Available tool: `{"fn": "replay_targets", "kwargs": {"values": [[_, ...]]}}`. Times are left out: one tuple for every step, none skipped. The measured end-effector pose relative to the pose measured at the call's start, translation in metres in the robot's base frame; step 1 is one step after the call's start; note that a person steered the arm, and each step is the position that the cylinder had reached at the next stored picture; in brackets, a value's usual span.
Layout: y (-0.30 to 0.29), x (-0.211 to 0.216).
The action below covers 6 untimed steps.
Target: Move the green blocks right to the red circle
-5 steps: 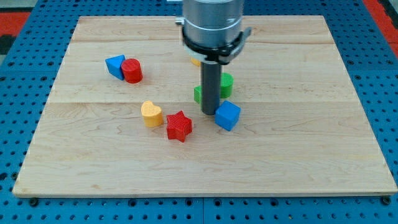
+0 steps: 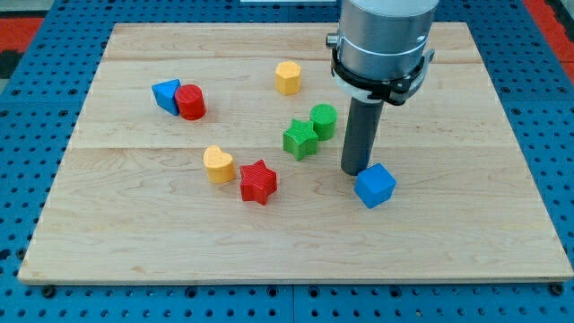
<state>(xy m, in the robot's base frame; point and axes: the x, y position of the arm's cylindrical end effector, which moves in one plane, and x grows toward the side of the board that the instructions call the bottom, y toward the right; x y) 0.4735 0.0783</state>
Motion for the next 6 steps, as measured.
{"fn": "replay_targets", "kwargs": {"values": [[0.000, -0.026], [-0.013, -0.042], [-0.034, -0.052], [-0.058, -0.079], [-0.095, -0.097], [-0.050, -0.097]]}}
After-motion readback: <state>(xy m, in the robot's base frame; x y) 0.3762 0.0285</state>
